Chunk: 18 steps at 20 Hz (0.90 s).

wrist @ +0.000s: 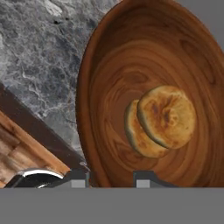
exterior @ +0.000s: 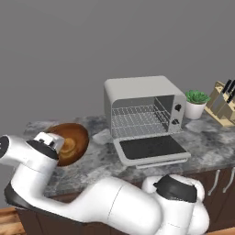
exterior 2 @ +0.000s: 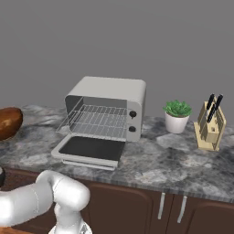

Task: Pick up the heated bread from the toaster oven and place it in the bowl. Then move the bread bowl to the dining counter.

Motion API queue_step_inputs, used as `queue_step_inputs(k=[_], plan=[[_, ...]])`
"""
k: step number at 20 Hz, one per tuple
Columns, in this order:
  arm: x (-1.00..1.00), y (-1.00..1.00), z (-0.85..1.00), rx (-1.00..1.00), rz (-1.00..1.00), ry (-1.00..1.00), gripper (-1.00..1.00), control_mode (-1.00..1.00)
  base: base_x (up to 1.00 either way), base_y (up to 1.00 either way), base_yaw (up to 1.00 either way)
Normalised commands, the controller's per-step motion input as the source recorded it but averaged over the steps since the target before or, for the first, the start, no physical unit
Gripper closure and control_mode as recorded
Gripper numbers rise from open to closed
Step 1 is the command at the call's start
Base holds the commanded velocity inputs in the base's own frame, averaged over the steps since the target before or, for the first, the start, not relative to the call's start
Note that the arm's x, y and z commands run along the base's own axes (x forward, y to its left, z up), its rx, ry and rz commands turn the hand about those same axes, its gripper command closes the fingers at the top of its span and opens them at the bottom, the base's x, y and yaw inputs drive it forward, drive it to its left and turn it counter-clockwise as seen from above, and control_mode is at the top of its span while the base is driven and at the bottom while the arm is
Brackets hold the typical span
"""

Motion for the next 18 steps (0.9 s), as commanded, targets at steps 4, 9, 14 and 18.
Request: queue_step_inputs(k=[4,9,14,18], plan=[[-0.45,-0.98,0.52,-0.03,0.02,-0.31,1.00,-1.00,0.00,0.00,0.00],[-0.17,-1.00,0.24,0.05,0.07,-0.18,1.00,-1.00,0.00,0.00,0.00],[0.00,-1.00,0.46,0.17,0.01,0.04,1.00,-1.00,0.00,0.00,0.00],[0.00,-1.00,0.52,0.15,0.02,0.07,1.00,-1.00,0.00,0.00,0.00]])
